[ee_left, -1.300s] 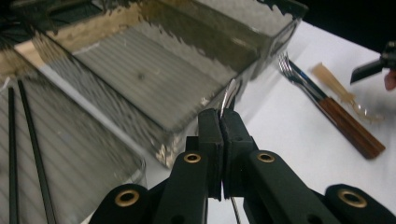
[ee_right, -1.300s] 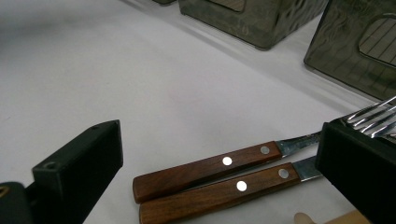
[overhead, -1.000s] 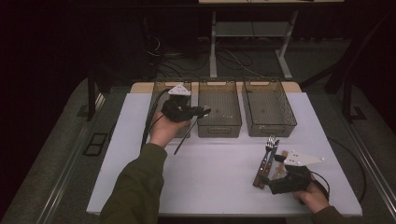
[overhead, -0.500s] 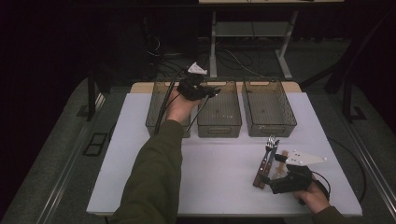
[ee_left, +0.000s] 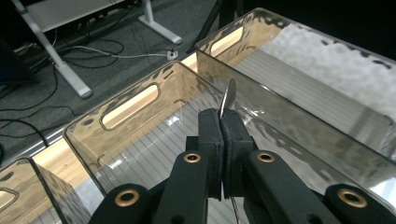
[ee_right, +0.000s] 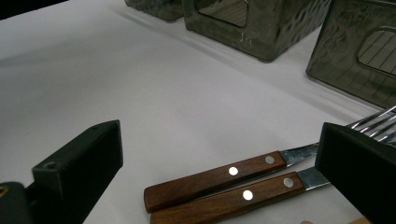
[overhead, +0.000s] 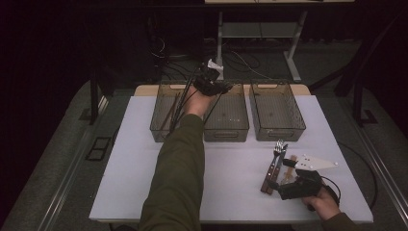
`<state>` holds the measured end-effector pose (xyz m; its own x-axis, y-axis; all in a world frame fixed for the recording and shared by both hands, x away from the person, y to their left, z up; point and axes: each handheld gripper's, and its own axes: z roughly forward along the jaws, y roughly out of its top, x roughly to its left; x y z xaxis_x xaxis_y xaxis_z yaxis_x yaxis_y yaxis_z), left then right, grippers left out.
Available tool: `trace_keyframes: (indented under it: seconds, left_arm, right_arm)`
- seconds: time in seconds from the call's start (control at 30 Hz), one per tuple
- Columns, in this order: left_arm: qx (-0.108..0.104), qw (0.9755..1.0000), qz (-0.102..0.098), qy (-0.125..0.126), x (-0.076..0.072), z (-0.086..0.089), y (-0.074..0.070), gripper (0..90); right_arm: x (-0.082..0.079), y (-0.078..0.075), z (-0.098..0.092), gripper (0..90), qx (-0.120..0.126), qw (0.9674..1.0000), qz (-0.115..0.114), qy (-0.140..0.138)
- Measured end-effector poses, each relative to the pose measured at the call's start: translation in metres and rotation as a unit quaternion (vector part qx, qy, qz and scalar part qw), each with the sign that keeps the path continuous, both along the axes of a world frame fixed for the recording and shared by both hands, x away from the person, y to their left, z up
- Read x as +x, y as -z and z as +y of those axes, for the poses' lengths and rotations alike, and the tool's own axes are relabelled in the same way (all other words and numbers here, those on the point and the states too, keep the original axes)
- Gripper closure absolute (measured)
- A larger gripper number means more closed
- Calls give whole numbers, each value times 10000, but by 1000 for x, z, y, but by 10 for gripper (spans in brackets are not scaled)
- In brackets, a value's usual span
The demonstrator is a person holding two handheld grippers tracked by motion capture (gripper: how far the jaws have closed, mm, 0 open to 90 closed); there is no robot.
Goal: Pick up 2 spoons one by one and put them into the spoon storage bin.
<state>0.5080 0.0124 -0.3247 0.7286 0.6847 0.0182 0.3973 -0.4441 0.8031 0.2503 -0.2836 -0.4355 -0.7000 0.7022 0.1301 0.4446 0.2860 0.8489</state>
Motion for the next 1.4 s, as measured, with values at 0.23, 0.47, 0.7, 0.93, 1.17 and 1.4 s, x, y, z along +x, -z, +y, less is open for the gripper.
trace_keyframes:
  seconds: [0.23, 0.47, 0.7, 0.93, 1.17, 1.4]
  left_arm:
    - [136, 9999, 72, 24, 6, -12, 14, 890]
    - [357, 9993, 62, 8, 6, -23, 28, 669]
    - [210, 9995, 121, 180, -8, -17, 29, 473]
    - [-153, 9984, 339, 414, -30, -3, 24, 373]
    - [-293, 9971, 292, 639, -52, 9, 23, 294]
    - [-305, 9966, 152, 744, -77, 21, 25, 205]
  right_arm:
    - [0, 0, 0, 6, 23, 10000, 0, -10]
    - [0, 0, 0, 6, 20, 10000, -20, -24]
    - [0, 0, 1, 6, 6, 10000, -26, -14]
    - [0, 0, 1, 6, -17, 10000, -24, -23]
    - [1, 1, 1, 6, -60, 10000, -17, -17]
    - [1, 1, -1, 6, -17, 10000, 41, 54]
